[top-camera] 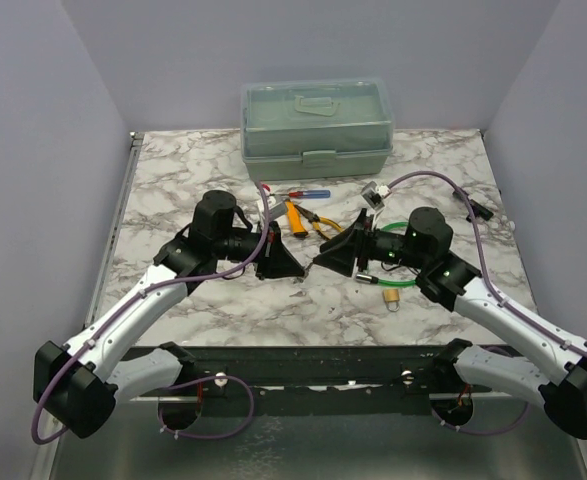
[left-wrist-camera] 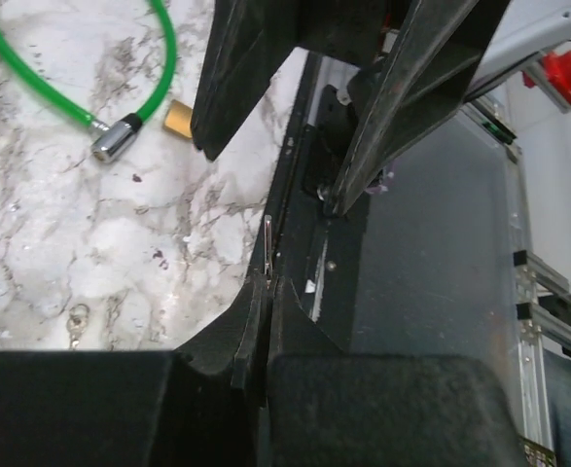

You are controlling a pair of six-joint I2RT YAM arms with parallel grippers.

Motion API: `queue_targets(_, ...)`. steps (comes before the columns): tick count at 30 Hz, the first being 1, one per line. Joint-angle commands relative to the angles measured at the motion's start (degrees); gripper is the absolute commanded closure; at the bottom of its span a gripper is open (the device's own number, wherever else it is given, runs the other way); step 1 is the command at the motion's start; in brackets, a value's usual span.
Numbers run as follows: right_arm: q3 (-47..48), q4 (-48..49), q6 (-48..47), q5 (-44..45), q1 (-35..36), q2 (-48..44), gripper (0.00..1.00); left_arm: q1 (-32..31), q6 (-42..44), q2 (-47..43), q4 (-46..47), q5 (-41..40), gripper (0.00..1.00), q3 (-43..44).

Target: Unlock with the key

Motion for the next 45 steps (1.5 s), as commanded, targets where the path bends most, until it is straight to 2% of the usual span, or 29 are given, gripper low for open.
queue_targets(1,2.6,2.9,-2.9,-13.7,0.1,1.5,0.43,-0.2,-2.2,-1.6,4.2,7.8,1.00,-0.5)
queue_targets(6,4.2,-0.1,-5.5,-18.5,0.0,2.1,0.46,-0.1,-4.0,-2.2,6.4,9.1,1.00,-1.1)
queue_targets(12,5.3,-1.3,-6.0,-20.9,0.1,4.4,0.56,-0.2,-5.2,-2.1,8.0,10.4,1.00,-1.4)
queue_targets(24,5.8,-0.1,-5.2,-22.8,0.1,6.8,0.65,-0.1,-5.8,-2.0,8.6,10.1,1.00,-1.8)
queue_targets(29,5.4,1.1,-4.7,-23.5,0.1,7.1,0.75,-0.1,-5.8,-1.6,8.7,10.3,1.00,-1.8)
queue_targets(42,4.9,5.0,-2.7,-24.7,0.2,7.8,0.76,-0.1,-5.9,-0.9,8.7,10.5,1.00,-1.9)
queue_targets(43,5.0,5.1,-2.6,-24.8,0.2,7.9,0.78,-0.2,-5.9,-0.9,8.7,10.5,1.00,-1.9)
queue_targets(45,5.2,4.8,-2.7,-25.0,0.1,8.2,0.89,-0.1,-6.0,-0.7,8.7,10.3,1.00,-1.9)
